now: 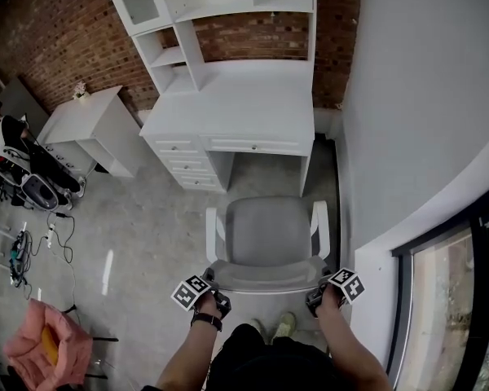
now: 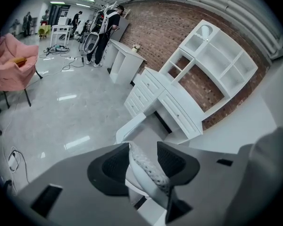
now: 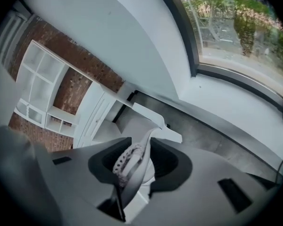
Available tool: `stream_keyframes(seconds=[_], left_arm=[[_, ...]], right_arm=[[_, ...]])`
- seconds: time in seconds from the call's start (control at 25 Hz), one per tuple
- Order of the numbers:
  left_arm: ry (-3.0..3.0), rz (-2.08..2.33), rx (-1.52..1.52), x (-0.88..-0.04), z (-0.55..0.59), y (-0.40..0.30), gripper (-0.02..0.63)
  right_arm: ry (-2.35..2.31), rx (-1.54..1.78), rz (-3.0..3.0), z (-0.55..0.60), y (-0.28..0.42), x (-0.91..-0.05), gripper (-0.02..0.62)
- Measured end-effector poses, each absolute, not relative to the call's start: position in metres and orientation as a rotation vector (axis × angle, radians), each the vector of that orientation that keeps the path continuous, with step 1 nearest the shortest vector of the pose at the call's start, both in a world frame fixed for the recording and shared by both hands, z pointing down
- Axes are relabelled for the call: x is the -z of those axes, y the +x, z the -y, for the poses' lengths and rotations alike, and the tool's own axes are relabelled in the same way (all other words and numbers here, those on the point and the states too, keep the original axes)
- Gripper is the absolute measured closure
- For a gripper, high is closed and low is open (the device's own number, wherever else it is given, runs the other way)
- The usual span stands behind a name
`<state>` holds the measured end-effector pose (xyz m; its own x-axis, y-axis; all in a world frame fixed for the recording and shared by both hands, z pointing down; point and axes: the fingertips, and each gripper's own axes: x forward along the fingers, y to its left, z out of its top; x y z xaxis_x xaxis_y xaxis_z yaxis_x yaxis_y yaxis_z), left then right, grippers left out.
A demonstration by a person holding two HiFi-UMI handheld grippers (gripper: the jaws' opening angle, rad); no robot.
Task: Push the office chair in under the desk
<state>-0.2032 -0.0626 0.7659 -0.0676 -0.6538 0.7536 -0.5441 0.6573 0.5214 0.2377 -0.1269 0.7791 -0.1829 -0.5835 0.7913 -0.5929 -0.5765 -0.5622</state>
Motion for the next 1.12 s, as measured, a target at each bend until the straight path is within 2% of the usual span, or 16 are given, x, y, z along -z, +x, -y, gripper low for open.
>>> stream_keyframes(seconds=[1.12], left_arm=[[1.024, 1.703, 0.083, -0.77, 0.242, -0.308, 0.434]], right_arm=[[2.026, -1.951, 1.404, 0.272, 0.136, -0.786, 0.479]])
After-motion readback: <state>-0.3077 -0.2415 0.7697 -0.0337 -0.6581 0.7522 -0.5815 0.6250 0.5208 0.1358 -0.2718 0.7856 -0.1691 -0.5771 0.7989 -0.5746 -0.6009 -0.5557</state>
